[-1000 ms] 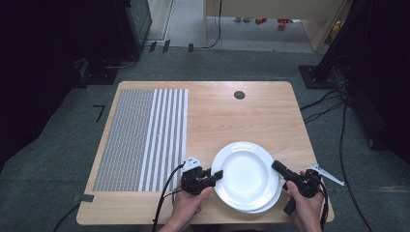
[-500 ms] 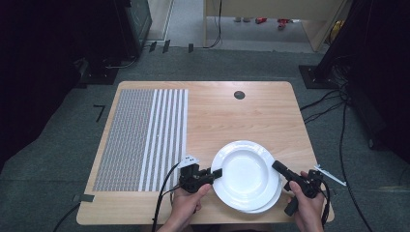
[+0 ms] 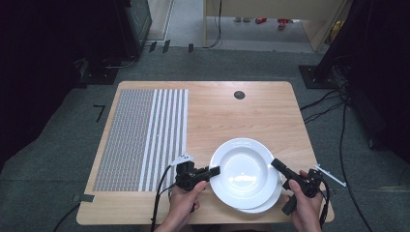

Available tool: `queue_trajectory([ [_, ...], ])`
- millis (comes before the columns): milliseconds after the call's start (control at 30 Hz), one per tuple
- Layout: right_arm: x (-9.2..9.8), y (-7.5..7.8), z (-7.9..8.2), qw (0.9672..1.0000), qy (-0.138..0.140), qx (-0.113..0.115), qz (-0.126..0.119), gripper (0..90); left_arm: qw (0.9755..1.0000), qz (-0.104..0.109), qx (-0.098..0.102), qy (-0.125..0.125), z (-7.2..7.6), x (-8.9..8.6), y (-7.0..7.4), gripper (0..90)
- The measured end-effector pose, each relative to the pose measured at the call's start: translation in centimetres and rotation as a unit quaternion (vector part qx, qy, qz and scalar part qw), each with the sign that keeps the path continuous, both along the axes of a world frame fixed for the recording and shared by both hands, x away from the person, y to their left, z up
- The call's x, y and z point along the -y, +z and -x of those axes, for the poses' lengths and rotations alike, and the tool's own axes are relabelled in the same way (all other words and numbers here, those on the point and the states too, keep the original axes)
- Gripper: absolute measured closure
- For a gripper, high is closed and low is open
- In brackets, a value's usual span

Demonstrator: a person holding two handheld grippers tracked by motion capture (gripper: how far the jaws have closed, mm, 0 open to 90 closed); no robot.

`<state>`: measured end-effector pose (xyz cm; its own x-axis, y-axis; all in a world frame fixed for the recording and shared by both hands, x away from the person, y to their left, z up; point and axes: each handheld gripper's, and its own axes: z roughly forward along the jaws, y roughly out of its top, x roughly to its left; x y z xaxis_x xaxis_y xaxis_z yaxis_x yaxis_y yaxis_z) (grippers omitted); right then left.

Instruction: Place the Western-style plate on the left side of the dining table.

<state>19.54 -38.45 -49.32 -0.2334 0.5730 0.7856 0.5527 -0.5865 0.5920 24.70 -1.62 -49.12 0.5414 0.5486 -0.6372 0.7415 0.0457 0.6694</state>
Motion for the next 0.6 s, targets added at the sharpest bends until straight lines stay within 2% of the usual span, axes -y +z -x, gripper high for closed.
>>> queue_trajectory([
  [233,-0.6,1.1,0.0,0.9998,-0.002,0.019,0.011,83.0,0.9999,0.017,0.004,-0.001,0.0,-0.6,0.4,77.7],
  [433,-1.2,1.6,-0.2,0.9995,0.001,0.026,0.016,82.4,0.9997,0.025,-0.003,0.0,-0.2,-1.0,0.5,78.8],
  [600,-1.9,2.0,-0.4,0.9992,0.002,0.031,0.024,81.4,0.9994,0.034,-0.002,0.001,-0.4,-1.8,1.2,80.1],
])
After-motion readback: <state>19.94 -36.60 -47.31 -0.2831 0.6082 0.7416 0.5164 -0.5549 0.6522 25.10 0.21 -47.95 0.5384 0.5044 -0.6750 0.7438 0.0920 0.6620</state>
